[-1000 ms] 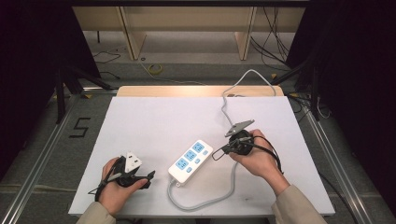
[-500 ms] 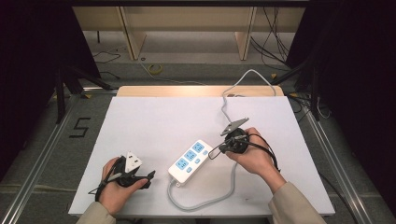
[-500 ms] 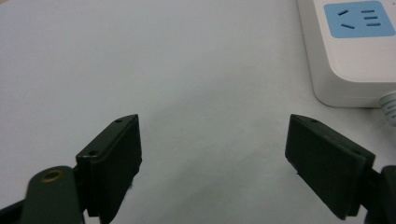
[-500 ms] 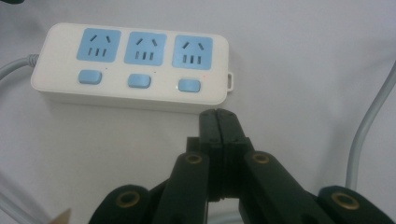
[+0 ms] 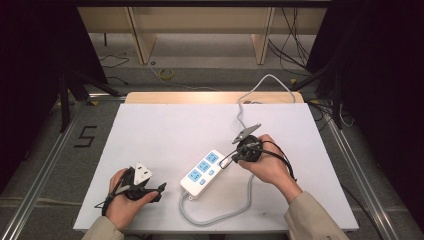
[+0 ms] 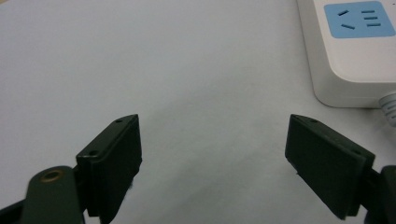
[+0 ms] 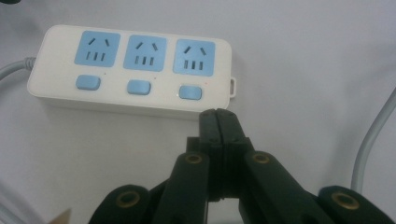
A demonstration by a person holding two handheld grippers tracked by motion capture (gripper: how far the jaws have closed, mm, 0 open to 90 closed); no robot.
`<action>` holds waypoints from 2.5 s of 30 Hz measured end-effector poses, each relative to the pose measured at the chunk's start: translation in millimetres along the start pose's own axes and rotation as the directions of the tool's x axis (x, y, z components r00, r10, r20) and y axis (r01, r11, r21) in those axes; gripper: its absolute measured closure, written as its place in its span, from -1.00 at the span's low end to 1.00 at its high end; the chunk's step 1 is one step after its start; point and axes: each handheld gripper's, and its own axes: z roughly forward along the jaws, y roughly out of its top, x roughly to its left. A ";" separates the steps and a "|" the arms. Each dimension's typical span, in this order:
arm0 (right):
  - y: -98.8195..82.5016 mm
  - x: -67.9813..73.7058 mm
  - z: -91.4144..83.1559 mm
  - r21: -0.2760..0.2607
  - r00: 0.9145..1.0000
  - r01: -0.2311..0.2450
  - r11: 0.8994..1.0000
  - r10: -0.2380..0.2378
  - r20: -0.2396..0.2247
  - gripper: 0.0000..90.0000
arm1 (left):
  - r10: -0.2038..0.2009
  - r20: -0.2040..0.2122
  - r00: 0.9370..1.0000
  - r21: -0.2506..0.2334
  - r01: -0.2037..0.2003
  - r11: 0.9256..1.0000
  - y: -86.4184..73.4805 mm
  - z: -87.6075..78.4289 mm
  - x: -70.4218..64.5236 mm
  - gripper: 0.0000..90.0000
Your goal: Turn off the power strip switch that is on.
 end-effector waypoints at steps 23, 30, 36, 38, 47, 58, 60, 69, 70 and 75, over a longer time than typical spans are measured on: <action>16.4 3.4 12.6 0.028 1.000 0.021 0.999 -0.021 -0.012 1.00 | 0.001 0.001 1.000 0.000 -0.001 1.000 0.4 -0.1 0.1 -0.59; 21.5 4.0 23.2 0.049 0.999 0.025 0.998 -0.024 -0.023 1.00 | 0.000 0.001 1.000 -0.002 0.000 1.000 0.2 -0.1 0.3 -0.59; 25.4 3.4 29.6 0.058 0.999 0.024 0.998 -0.023 -0.028 1.00 | 0.000 0.001 1.000 -0.002 0.000 1.000 0.3 -0.1 0.5 -0.59; 26.1 3.4 30.5 0.062 0.999 0.023 0.998 -0.022 -0.028 1.00 | 0.000 0.001 1.000 -0.002 0.000 1.000 0.3 -0.1 0.5 -0.59; 31.7 3.8 40.1 0.077 0.999 0.024 0.997 -0.021 -0.038 1.00 | -0.001 0.002 1.000 -0.002 0.001 1.000 0.3 0.0 0.7 -0.59; 35.2 3.5 52.6 0.107 0.999 0.014 0.994 -0.009 -0.051 1.00 | 0.000 0.003 1.000 -0.003 0.000 1.000 0.3 0.2 0.8 -0.59; 35.4 2.9 54.5 0.108 0.999 0.013 0.994 -0.007 -0.052 1.00 | 0.000 0.003 1.000 -0.003 0.000 1.000 0.3 0.2 0.9 -0.59; 36.1 2.9 61.2 0.115 0.998 0.010 0.993 -0.003 -0.059 1.00 | 0.000 0.003 1.000 -0.003 0.000 1.000 0.3 0.3 0.9 -0.59; 36.1 3.1 62.2 0.119 0.998 0.011 0.993 -0.003 -0.062 1.00 | 0.000 0.003 1.000 -0.003 0.000 1.000 0.3 0.2 0.9 -0.59; 36.5 3.9 64.7 0.125 0.998 0.004 0.992 0.004 -0.069 1.00 | 0.001 0.003 1.000 -0.003 -0.001 1.000 0.2 0.2 1.0 -0.59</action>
